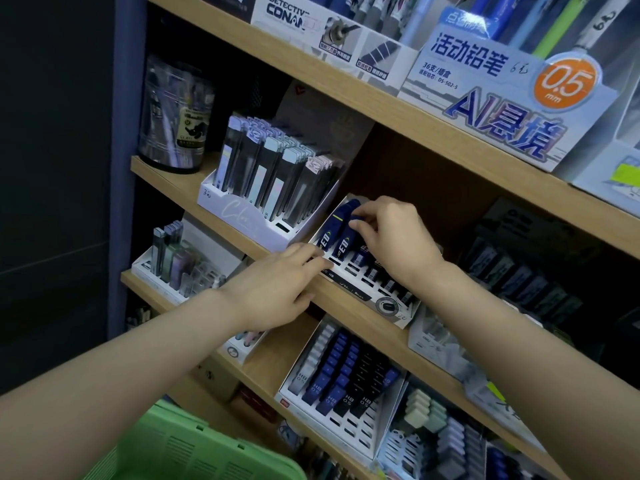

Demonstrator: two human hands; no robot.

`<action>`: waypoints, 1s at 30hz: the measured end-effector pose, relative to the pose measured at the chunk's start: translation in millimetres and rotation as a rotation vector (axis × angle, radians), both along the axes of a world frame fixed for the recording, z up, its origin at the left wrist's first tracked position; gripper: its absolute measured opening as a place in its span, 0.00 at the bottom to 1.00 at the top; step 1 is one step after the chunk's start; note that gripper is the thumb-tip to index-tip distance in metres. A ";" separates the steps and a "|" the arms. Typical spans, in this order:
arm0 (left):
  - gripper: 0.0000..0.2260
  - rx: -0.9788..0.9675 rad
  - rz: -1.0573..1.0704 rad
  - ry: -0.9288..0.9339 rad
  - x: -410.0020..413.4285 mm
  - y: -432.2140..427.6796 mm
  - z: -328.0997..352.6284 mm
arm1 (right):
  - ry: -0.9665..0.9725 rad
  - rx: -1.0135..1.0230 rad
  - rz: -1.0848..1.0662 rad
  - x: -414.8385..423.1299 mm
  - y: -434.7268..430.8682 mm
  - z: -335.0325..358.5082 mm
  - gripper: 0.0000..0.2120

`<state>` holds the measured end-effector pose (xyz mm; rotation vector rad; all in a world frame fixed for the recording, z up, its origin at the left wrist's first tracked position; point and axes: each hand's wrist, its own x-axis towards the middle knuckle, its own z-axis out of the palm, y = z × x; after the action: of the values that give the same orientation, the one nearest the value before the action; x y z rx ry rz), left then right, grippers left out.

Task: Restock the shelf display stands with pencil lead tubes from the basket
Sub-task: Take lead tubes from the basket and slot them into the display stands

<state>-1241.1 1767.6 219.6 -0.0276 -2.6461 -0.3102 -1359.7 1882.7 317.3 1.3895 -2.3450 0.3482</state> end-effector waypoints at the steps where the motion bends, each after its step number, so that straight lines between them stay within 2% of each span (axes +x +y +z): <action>1: 0.23 -0.001 0.001 0.001 -0.1 0.1 -0.3 | -0.001 0.005 0.002 0.3 1.8 -1.3 0.13; 7: 0.23 -0.011 0.011 -0.023 0.2 1.6 1.1 | -0.061 -0.008 0.007 2.7 5.0 -5.4 0.14; 11: 0.24 -0.029 0.015 -0.080 1.1 2.0 6.7 | 0.070 -0.004 0.018 5.2 8.3 -10.5 0.10; 15: 0.25 -0.043 0.033 -0.148 4.7 3.5 12.2 | 0.186 0.031 -0.019 3.8 10.8 -17.9 0.13; 19: 0.26 -0.160 0.103 -0.175 15.5 10.4 11.9 | 0.249 0.035 -0.036 10.5 18.1 -23.5 0.17; 21: 0.23 -0.207 0.130 -0.152 27.9 14.7 7.0 | 0.263 0.014 -0.027 18.5 23.5 -27.5 0.17; 25: 0.09 -0.255 0.179 -0.036 70.3 23.3 -15.6 | 0.304 -0.117 0.041 43.6 38.8 -48.5 0.12; 30: 0.10 -0.181 0.258 -0.194 132.5 28.5 -77.8 | 0.243 -0.079 0.196 76.0 55.0 -114.4 0.06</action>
<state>-1108.7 1796.1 141.8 0.2975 -2.8188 0.0147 -1283.7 1937.7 202.9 1.5340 -1.9870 0.3049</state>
